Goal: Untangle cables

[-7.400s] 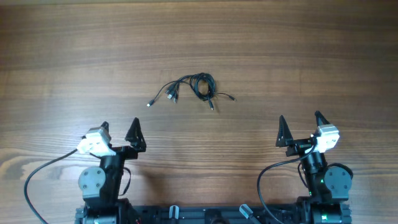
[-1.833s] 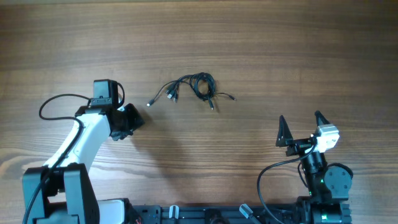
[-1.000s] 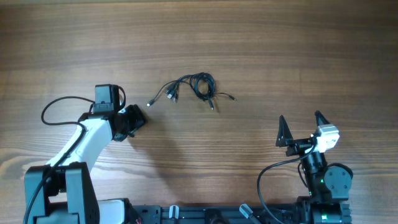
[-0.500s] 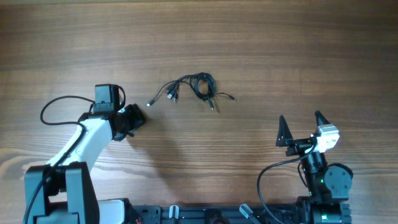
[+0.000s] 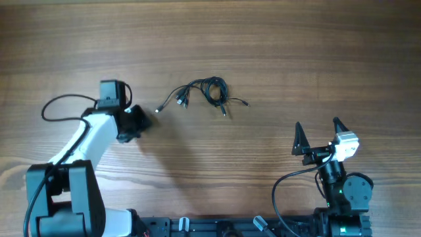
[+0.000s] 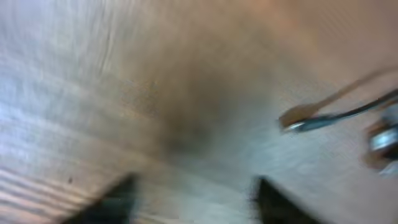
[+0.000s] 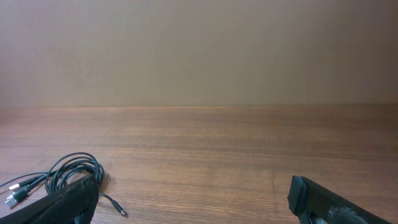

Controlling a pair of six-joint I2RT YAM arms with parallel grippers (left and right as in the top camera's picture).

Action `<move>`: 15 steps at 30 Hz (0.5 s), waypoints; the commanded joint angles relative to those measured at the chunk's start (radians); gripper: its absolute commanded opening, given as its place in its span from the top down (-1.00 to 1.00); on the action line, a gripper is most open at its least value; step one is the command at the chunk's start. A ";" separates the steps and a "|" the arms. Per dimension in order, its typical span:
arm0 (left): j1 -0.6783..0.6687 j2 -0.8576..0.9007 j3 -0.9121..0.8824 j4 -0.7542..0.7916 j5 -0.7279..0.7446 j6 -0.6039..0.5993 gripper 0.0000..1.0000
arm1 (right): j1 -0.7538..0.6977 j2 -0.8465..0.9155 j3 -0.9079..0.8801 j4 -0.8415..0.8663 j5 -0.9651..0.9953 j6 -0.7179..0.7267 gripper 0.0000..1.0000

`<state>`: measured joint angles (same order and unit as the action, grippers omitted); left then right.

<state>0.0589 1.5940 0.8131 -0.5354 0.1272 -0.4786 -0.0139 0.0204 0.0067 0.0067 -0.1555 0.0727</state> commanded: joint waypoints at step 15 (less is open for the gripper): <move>-0.002 0.011 -0.081 0.068 -0.058 -0.002 0.92 | 0.008 -0.006 -0.002 0.003 0.010 -0.018 -1.00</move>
<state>0.0589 1.5944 0.7609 -0.4892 0.0788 -0.4805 -0.0139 0.0204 0.0067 0.0067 -0.1555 0.0727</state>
